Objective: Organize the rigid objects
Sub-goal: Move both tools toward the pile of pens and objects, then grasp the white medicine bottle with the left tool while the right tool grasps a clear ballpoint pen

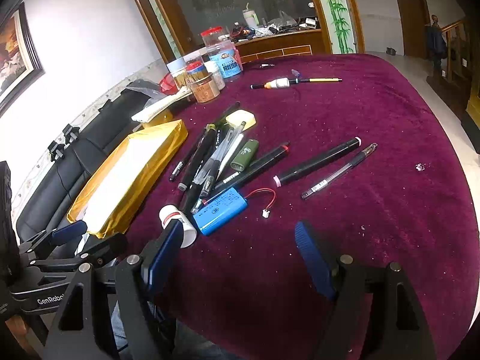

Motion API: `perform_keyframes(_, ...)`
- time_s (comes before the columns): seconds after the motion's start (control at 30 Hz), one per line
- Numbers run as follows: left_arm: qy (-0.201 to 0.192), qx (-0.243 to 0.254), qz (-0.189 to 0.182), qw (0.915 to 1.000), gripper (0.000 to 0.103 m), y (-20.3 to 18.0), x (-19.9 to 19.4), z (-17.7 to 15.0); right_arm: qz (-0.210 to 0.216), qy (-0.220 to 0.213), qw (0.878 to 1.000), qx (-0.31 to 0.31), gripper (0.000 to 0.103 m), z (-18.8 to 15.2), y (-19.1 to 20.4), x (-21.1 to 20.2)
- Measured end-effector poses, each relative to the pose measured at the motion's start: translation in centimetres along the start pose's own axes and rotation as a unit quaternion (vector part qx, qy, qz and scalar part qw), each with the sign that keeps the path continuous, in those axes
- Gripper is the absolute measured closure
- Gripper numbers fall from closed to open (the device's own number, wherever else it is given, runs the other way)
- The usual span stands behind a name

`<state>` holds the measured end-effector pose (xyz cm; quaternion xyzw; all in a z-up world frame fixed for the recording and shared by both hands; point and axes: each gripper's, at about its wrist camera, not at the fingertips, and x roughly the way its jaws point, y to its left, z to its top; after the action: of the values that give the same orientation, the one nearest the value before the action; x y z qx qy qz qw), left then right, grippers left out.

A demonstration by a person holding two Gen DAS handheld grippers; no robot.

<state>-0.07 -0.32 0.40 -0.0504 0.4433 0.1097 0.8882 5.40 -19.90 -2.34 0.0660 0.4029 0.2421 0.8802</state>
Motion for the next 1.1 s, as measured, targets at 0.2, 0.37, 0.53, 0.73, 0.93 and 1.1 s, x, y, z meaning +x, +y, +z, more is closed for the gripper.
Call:
perform_keyframes(0.2,0.025,-0.005,-0.026,0.9993,0.002,0.1,1.7,-0.1,-0.013,0.022,1.000,0.005,0.026,0.3,-0.4,1.2)
perform_keyframes(0.37,0.095,-0.074,-0.120,0.9855,0.011,2.2,4.3,0.7,-0.014,0.019,1.000,0.021,0.026,1.0,-1.1,2.5)
perform_keyframes(0.53,0.131,-0.094,-0.151,0.9753,0.017,1.6,6.7,2.4,-0.014,0.016,0.999,0.040,0.026,1.3,-2.4,3.6)
perform_keyframes(0.73,0.167,-0.091,-0.135,0.9723,0.039,-0.8,9.3,3.3,-0.024,0.017,0.998,0.053,0.026,1.9,-3.9,4.0)
perform_keyframes(0.93,0.162,-0.106,-0.113,0.9745,0.060,-0.6,9.9,2.8,-0.052,0.007,0.996,0.067,0.026,2.9,-5.7,4.3)
perform_keyframes(1.1,0.132,-0.094,-0.125,0.9788,0.063,0.3,8.4,1.9,-0.111,0.013,0.989,0.095,0.028,5.0,-8.0,5.6)
